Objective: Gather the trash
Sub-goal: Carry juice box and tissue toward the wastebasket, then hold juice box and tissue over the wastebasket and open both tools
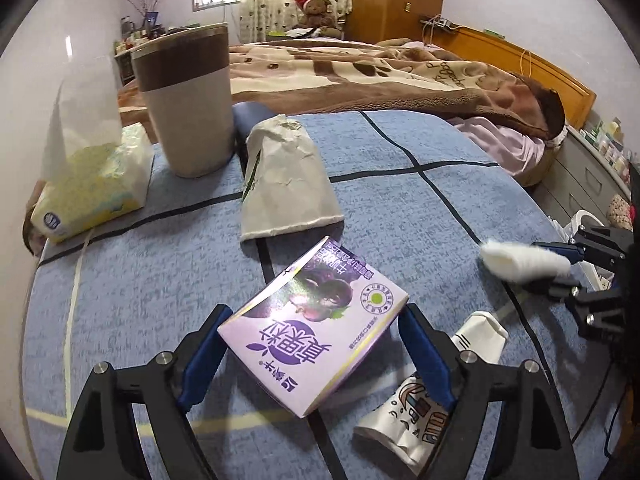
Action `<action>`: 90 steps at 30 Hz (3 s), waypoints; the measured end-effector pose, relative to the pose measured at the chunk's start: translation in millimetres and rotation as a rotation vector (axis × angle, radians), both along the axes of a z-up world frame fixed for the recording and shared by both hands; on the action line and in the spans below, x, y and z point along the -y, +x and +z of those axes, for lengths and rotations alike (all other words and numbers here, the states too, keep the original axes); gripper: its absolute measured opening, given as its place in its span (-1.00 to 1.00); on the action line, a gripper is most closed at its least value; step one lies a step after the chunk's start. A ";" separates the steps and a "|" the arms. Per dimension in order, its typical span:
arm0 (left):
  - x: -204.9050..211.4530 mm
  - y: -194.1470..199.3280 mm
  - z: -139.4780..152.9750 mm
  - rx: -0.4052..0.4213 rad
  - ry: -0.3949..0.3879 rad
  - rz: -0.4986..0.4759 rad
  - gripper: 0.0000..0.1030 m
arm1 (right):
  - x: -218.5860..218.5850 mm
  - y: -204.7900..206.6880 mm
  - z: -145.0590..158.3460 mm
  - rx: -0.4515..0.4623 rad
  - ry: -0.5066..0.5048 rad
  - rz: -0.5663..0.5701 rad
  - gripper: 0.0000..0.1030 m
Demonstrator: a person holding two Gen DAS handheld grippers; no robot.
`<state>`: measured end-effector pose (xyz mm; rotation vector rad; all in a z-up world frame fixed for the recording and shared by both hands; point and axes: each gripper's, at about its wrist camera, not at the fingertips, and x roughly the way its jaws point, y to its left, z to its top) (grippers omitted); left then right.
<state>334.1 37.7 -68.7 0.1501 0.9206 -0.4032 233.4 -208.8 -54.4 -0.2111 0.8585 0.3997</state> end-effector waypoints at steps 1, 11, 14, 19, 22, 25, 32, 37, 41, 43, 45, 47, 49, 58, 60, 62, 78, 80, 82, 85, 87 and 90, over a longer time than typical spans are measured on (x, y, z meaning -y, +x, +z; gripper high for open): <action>-0.9 -2.0 0.7 0.002 -0.003 0.008 0.64 | 1.0 -1.5 0.4 0.004 0.004 -0.009 -0.46; -9.4 -33.2 19.6 0.045 -0.045 0.086 0.64 | 4.2 -20.0 10.3 0.048 0.095 -0.082 -0.62; -10.4 -44.5 26.4 0.057 -0.054 0.095 0.64 | 6.6 -28.2 16.9 0.065 0.132 -0.097 -0.62; -1.7 -64.4 45.7 0.100 -0.067 0.098 0.64 | 12.0 -42.7 26.3 0.089 0.165 -0.128 -0.62; 4.6 -77.4 57.4 0.129 -0.077 0.094 0.64 | 18.1 -52.2 32.7 0.108 0.185 -0.156 -0.62; 16.9 -91.8 70.2 0.154 -0.083 0.077 0.64 | 24.4 -63.6 38.6 0.129 0.199 -0.177 -0.62; 55.7 -120.0 88.7 0.188 -0.095 0.005 0.64 | 46.7 -88.1 47.5 0.163 0.214 -0.241 -0.62; 90.0 -139.4 98.3 0.205 -0.108 -0.044 0.64 | 66.4 -106.5 53.6 0.191 0.217 -0.295 -0.62; 117.7 -151.3 102.9 0.213 -0.115 -0.091 0.64 | 84.9 -120.2 58.2 0.215 0.206 -0.347 -0.62; 135.5 -157.6 104.0 0.215 -0.117 -0.124 0.64 | 95.1 -126.5 59.8 0.219 0.203 -0.378 -0.62; 150.0 -163.3 104.5 0.212 -0.127 -0.151 0.64 | 106.0 -133.1 61.0 0.225 0.195 -0.411 -0.62; 163.9 -167.9 105.1 0.209 -0.139 -0.173 0.64 | 117.2 -138.1 60.5 0.227 0.181 -0.449 -0.62; 179.1 -172.5 104.5 0.202 -0.152 -0.203 0.64 | 126.9 -142.4 58.8 0.219 0.177 -0.477 -0.62; 242.5 -189.0 95.5 0.164 -0.166 -0.318 0.64 | 165.6 -157.3 51.5 0.204 0.160 -0.582 -0.61; 253.9 -190.8 93.1 0.162 -0.160 -0.330 0.64 | 171.3 -159.1 49.2 0.196 0.149 -0.599 -0.61; 263.3 -192.1 90.5 0.155 -0.157 -0.339 0.64 | 177.1 -157.7 46.4 0.185 0.135 -0.613 -0.61; 339.0 -208.3 69.1 0.141 -0.136 -0.443 0.64 | 219.9 -147.0 27.4 0.073 0.088 -0.673 -0.61; 342.8 -205.7 67.2 0.131 -0.144 -0.449 0.64 | 222.7 -145.4 25.8 0.060 0.084 -0.670 -0.60; 344.4 -203.0 65.4 0.117 -0.157 -0.452 0.64 | 225.5 -144.4 24.3 0.055 0.086 -0.672 -0.60; 347.8 -199.7 62.8 0.109 -0.166 -0.456 0.64 | 233.7 -140.8 19.3 0.027 0.118 -0.678 -0.58; 350.0 -196.5 60.4 0.092 -0.184 -0.464 0.64 | 237.4 -139.0 15.7 0.013 0.117 -0.686 -0.56; 353.5 -195.0 57.8 0.079 -0.202 -0.482 0.64 | 240.8 -140.3 13.2 0.011 0.123 -0.703 -0.25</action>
